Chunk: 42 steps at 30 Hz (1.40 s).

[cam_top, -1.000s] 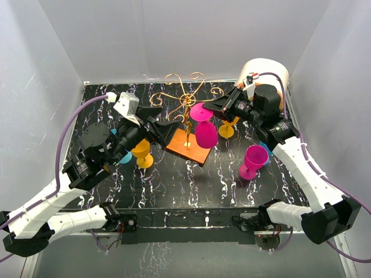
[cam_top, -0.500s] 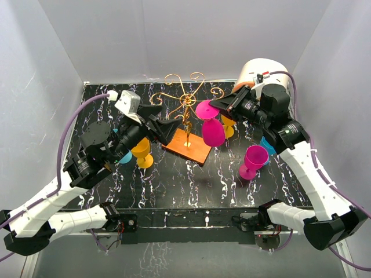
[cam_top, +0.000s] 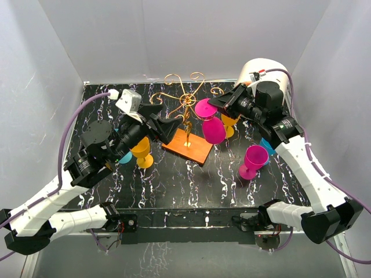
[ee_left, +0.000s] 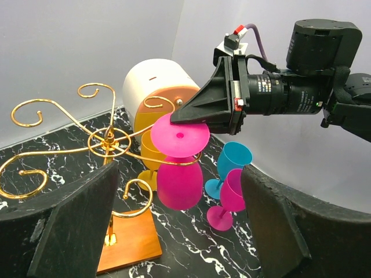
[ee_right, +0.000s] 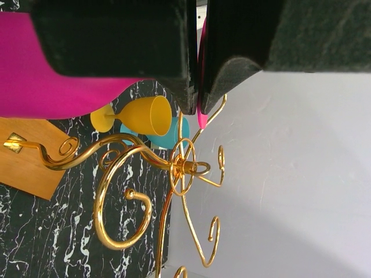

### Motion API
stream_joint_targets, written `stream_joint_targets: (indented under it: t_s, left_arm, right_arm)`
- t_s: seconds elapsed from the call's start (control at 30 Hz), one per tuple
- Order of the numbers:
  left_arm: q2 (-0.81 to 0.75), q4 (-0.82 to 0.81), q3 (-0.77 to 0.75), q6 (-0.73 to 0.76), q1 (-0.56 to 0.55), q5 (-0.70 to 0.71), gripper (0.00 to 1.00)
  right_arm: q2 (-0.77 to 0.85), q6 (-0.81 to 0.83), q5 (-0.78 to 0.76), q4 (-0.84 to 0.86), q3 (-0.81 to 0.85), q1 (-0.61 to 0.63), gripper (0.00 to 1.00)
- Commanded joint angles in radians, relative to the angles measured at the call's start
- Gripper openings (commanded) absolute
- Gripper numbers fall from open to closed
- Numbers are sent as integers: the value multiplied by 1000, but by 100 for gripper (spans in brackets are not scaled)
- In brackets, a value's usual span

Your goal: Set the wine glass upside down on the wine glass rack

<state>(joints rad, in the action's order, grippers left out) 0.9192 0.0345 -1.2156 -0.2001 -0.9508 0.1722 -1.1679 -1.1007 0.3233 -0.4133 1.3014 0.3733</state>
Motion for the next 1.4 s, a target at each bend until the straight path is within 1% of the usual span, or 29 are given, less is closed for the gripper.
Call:
stream_joint_targets:
  t_s: [0.0, 0.2, 0.47, 0.67, 0.77, 0.87, 0.97, 1.1, 1.23, 1.37]
  left_arm:
    - [-5, -13, -41, 14, 4, 5, 84]
    - [-2, -10, -39, 13, 4, 10, 84]
    - [0, -4, -41, 14, 4, 15, 84]
    - [-9, -11, -35, 22, 4, 18, 84]
    - [-14, -8, -36, 24, 4, 22, 84]
    - [-20, -5, -33, 24, 4, 23, 84]
    - [-24, 0, -33, 24, 4, 25, 84]
    - [-30, 4, -30, 22, 4, 26, 85]
    - [-32, 12, -19, 21, 4, 41, 85]
    - [-36, 15, 2, 15, 4, 53, 85]
  right_arm:
    - [10, 28, -19, 115, 8, 2, 0]
    - [6, 29, -38, 136, -23, 2, 0]
    - [8, 32, -43, 138, -36, 2, 17]
    - [17, 38, -50, 123, -18, 2, 34]
    - [26, 63, -82, 90, 4, 2, 47]
    - [35, 125, -146, 27, 25, 1, 58]
    - [44, 184, -188, -10, 47, 3, 64]
    - [62, 266, -249, -71, 100, 1, 65]
    - [126, 327, -396, -164, 98, 2, 60]
    - [183, 373, -599, -346, 79, 1, 56]
